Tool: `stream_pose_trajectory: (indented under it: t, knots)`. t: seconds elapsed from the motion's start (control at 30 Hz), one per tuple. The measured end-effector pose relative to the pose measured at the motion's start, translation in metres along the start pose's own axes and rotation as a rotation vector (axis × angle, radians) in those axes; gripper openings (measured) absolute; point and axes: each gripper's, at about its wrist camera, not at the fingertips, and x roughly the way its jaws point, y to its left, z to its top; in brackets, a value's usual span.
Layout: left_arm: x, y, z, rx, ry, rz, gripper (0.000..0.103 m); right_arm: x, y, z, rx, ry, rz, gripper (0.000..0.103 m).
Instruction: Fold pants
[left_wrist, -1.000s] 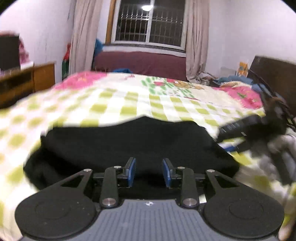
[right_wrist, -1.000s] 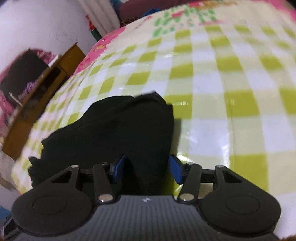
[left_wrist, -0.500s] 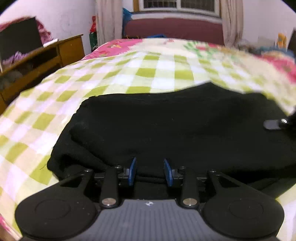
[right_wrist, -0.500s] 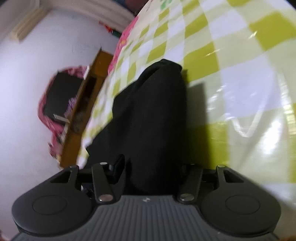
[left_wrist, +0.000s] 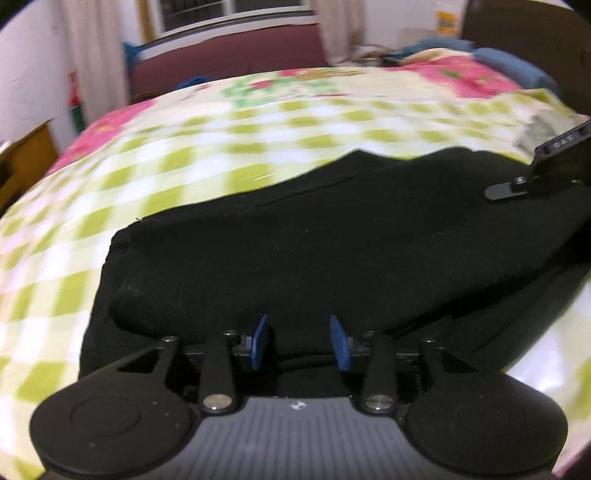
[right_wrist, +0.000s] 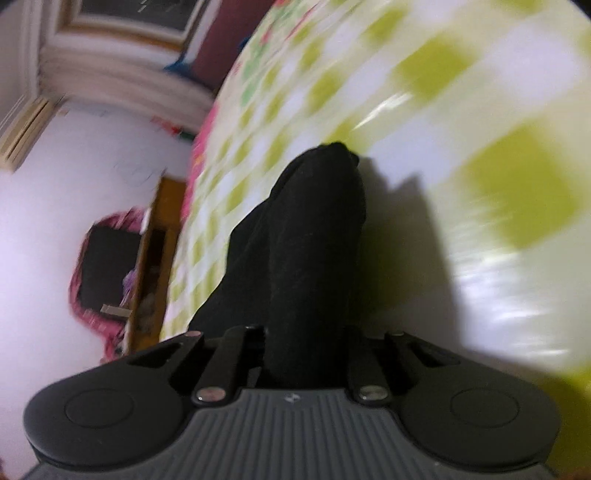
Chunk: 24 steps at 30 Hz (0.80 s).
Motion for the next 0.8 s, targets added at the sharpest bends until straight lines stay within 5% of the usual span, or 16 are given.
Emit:
stream_pose_trajectory:
  t: [0.13,0.27,0.37,0.57,0.73,0.8]
  knots:
    - [-0.020,-0.027,0.017,0.020,-0.125,-0.038,0.053,-0.053,0.002,0.008,-0.048,-0.101,-0.075,0.012]
    - [0.014,-0.035,0.006,0.047,-0.041,-0.079,0.053,-0.086,0.037,0.010,-0.188,-0.180,-0.183,0.013]
    - [0.013,-0.039,0.001,0.065,-0.064,-0.051,0.053,-0.079,0.085,-0.006,-0.354,-0.176,-0.269,0.013]
    - [-0.002,-0.012,-0.014,-0.064,-0.096,-0.139,0.053,-0.005,0.188,-0.062,-0.733,-0.143,-0.426,0.020]
    - [-0.004,0.018,-0.026,-0.165,-0.112,-0.201,0.054,0.082,0.223,-0.106,-0.842,-0.039,-0.424,0.023]
    - [0.000,0.027,-0.027,-0.186,-0.112,-0.216,0.054,0.111,0.223,-0.122,-0.845,0.013,-0.426,0.034]
